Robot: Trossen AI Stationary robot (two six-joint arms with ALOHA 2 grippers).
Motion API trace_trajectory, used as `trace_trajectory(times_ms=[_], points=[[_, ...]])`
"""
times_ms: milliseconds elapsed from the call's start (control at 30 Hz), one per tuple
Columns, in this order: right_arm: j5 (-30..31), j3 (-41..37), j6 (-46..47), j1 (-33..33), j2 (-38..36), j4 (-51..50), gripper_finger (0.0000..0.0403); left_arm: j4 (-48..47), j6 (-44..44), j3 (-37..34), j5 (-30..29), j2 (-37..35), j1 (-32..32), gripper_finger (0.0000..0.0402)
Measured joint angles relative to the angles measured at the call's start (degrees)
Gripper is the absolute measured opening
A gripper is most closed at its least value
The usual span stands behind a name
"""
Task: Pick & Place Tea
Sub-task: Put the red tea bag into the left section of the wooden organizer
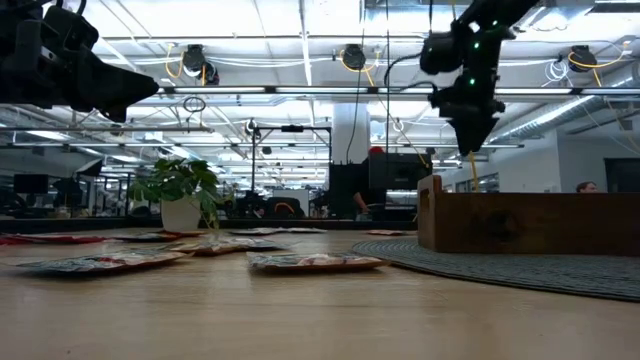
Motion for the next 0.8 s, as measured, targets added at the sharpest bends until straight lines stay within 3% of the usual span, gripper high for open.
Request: trace_trajectory(times_ms=[333, 800], points=[[0.0, -0.2, -4.8, 4.7, 8.3, 0.4, 0.0232, 0.0, 0.0, 0.0, 0.0, 0.0, 0.0, 0.0072], [0.0, -5.8, -6.2, 4.7, 14.7, 0.7, 0.0230, 0.0, 0.0, 0.0, 0.0, 0.0, 0.0, 0.0072]])
